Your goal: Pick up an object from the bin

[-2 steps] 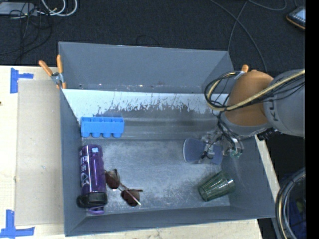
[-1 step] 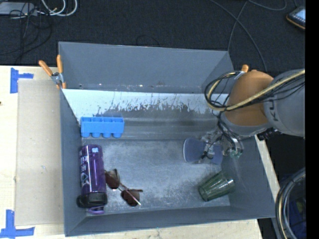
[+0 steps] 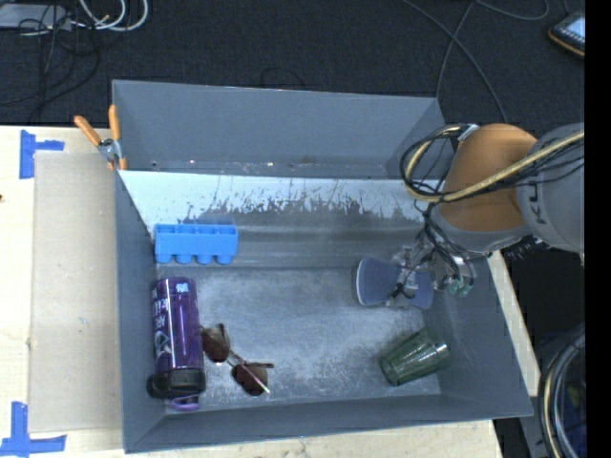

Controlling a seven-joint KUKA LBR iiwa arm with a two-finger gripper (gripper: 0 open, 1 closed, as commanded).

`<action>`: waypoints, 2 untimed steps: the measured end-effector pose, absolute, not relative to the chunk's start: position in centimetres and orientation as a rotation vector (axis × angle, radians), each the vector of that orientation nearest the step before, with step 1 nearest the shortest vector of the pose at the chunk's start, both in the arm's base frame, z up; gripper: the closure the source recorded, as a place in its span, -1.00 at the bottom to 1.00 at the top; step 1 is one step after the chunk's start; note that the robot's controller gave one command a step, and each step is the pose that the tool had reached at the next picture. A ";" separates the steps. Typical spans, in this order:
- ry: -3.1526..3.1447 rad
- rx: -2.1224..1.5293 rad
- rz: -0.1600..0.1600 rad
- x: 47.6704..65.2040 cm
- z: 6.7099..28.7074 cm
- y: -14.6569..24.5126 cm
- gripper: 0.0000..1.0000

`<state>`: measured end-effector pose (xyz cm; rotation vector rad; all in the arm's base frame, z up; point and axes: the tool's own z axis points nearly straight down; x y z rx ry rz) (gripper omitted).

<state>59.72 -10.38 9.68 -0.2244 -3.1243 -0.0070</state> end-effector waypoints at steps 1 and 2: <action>-3.128 -0.224 -0.007 59.8 12.0 -10.4 1.00; -3.130 -0.224 -0.007 59.9 13.4 -10.4 1.00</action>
Offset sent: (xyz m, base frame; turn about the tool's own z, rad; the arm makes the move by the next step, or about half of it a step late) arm 0.0010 -0.0002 0.0257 -0.0002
